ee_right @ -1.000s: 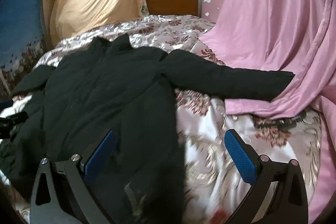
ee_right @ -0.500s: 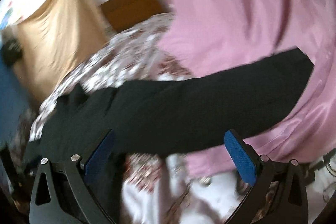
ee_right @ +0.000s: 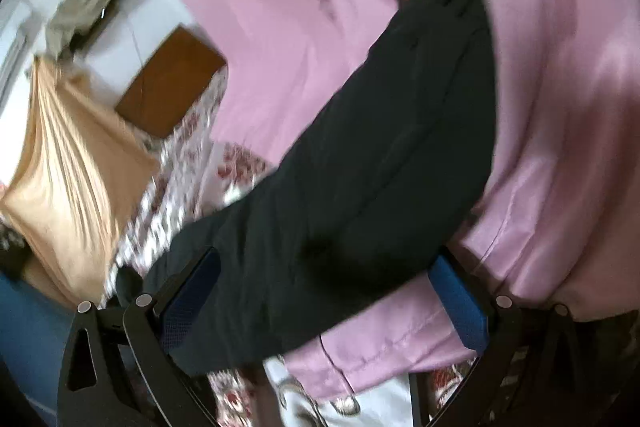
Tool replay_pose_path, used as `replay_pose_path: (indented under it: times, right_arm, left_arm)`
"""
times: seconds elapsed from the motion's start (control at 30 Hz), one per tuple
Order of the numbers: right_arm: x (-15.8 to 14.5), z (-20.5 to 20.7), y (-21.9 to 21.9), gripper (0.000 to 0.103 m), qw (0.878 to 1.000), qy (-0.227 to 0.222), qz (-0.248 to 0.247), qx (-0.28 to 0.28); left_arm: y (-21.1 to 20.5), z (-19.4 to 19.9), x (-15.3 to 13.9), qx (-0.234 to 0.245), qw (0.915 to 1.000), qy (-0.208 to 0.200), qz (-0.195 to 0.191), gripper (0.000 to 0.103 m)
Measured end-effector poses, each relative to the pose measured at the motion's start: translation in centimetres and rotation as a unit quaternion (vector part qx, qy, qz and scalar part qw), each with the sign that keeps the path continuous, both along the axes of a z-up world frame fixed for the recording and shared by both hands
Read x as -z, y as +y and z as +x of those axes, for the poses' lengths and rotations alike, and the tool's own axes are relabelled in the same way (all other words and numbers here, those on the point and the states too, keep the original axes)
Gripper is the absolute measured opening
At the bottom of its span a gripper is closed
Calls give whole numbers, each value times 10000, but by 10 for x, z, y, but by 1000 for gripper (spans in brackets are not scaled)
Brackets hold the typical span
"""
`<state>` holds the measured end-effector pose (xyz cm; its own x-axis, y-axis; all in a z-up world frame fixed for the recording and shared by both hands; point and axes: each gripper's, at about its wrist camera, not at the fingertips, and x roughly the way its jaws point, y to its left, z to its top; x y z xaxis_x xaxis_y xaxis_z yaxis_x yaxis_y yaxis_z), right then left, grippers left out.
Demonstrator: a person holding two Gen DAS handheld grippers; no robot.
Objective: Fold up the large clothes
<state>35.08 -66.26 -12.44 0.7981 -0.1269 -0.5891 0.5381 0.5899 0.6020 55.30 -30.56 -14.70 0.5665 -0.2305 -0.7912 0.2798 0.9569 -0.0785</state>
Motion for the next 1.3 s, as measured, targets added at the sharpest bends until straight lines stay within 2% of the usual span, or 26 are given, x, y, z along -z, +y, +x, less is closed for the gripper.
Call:
replay_pose_path:
  times: [0.03,0.13,0.23,0.3,0.33,0.37,0.43,0.47,0.53,0.63,0.77,0.83,0.93,1.07,1.17,1.2,1.3]
  right_arm:
    - [0,-2,-2,99,9999,-27,26,104]
    - [5,-3,0,81,9982,179,73,568]
    - [7,-2,2,80,9969,197,147,743]
    - [6,2,0,78,9962,126,130,853]
    - [6,4,-3,72,9954,68,106,949]
    - [5,5,-6,54,9946,33,75,1039]
    - [1,2,-12,27,9920,45,101,1258]
    - [-2,2,-14,18,9908,-25,158,1342]
    - [-13,2,-11,11,9910,-79,28,1333]
    - [-50,13,10,9,9919,-118,-623,1098]
    - [-107,34,56,9,9856,-371,-1524,623]
    - [-135,49,92,9,9781,-488,-2012,213]
    - [-167,73,152,9,9597,-592,-2709,-453]
    - [-189,108,228,9,9364,-611,-3221,-1253]
    - [-196,122,280,9,9230,-566,-3372,-1764]
    - [-198,116,292,9,9199,-575,-3383,-1899]
    - [-192,124,342,8,9078,-479,-3435,-2358]
  left_arm:
    - [2,2,7,-41,9999,105,-29,103]
    - [1,5,17,-77,9998,209,19,103]
    - [-5,5,22,-73,9995,208,239,103]
    - [-5,5,23,-68,9994,222,254,103]
    - [-3,5,23,-65,9995,237,209,103]
    - [-1,6,23,-64,9995,261,157,103]
    - [2,8,22,-59,9995,292,54,103]
    - [3,8,22,-51,9995,302,24,103]
    - [8,9,18,12,9992,364,-168,103]
    - [30,7,8,124,9968,584,-534,103]
    - [76,-3,-7,-11,9956,631,-697,103]
    - [103,-8,-16,-44,9958,595,-698,103]
    - [149,-18,-37,-113,9962,529,-679,103]
    - [222,-31,-57,-419,9939,554,-858,103]
    - [282,-45,-70,-711,9897,571,-1102,103]
    - [294,-48,-71,-780,9889,558,-1139,103]
    - [350,-71,-79,-1041,9843,461,-1349,103]
